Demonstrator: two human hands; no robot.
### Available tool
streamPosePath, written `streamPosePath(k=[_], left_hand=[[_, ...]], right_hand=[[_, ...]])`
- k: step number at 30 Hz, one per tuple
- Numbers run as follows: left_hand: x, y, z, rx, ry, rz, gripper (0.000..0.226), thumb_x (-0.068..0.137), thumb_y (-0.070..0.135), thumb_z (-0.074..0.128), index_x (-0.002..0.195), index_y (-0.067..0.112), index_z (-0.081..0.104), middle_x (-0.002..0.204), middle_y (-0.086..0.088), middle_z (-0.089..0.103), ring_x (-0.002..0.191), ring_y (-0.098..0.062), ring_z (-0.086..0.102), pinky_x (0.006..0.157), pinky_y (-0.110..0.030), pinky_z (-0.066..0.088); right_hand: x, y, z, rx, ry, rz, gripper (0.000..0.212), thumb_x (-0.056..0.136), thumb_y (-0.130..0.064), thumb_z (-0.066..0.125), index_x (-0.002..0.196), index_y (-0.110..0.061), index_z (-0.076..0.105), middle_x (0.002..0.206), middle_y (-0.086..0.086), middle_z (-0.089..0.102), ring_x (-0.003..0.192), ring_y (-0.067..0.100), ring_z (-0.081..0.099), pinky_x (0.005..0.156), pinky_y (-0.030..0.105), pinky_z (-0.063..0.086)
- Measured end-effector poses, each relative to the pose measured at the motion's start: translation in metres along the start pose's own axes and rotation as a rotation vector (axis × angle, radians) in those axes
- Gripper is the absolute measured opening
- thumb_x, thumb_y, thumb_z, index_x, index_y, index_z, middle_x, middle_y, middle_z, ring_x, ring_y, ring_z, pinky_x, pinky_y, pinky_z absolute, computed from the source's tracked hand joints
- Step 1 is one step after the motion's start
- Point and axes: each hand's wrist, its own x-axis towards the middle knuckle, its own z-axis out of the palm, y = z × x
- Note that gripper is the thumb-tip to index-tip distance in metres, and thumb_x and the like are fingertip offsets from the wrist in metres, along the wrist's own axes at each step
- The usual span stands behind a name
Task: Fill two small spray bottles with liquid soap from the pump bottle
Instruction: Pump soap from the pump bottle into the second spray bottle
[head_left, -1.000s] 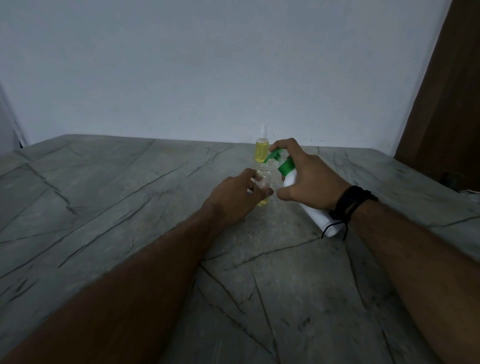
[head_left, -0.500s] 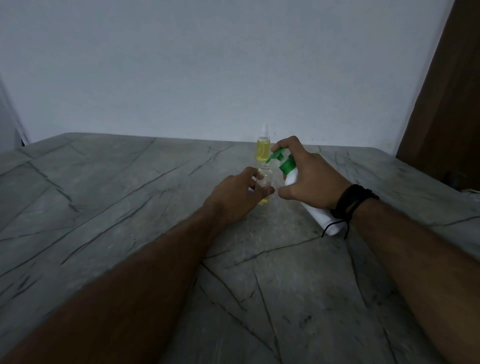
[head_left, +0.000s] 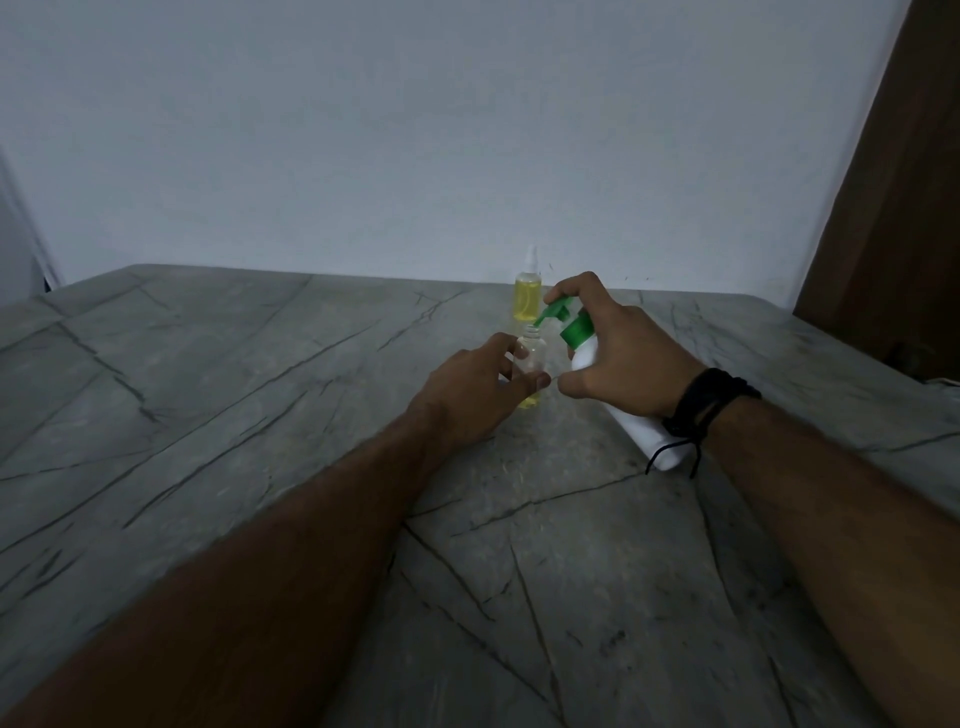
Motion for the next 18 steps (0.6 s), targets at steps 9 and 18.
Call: streamPosePath(k=[9, 18], left_hand=[[0.0023, -0.0037, 0.0019, 0.007, 0.01, 0.002, 0.05, 0.09, 0.055, 0.057, 0.129, 0.026, 0.049, 0.124, 0.003, 0.066, 0.102, -0.015, 0.062, 0.085, -0.032, 0.051], [0.0032, -0.0065, 0.0024, -0.003, 0.011, 0.003, 0.05, 0.089, 0.056, 0.058, 0.128, 0.027, 0.049, 0.124, 0.002, 0.065, 0.1, -0.015, 0.063, 0.088, -0.038, 0.054]], right_hand=[[0.0008, 0.0006, 0.0006, -0.009, -0.002, -0.002, 0.074, 0.068, -0.012, 0.08, 0.129, -0.029, 0.041, 0.082, -0.009, 0.063, 0.069, 0.016, 0.064, 0.062, 0.029, 0.05], [0.0014, -0.0002, 0.0017, -0.01, -0.002, -0.004, 0.076, 0.067, -0.013, 0.081, 0.129, -0.031, 0.041, 0.085, -0.003, 0.067, 0.069, 0.017, 0.066, 0.063, 0.032, 0.054]])
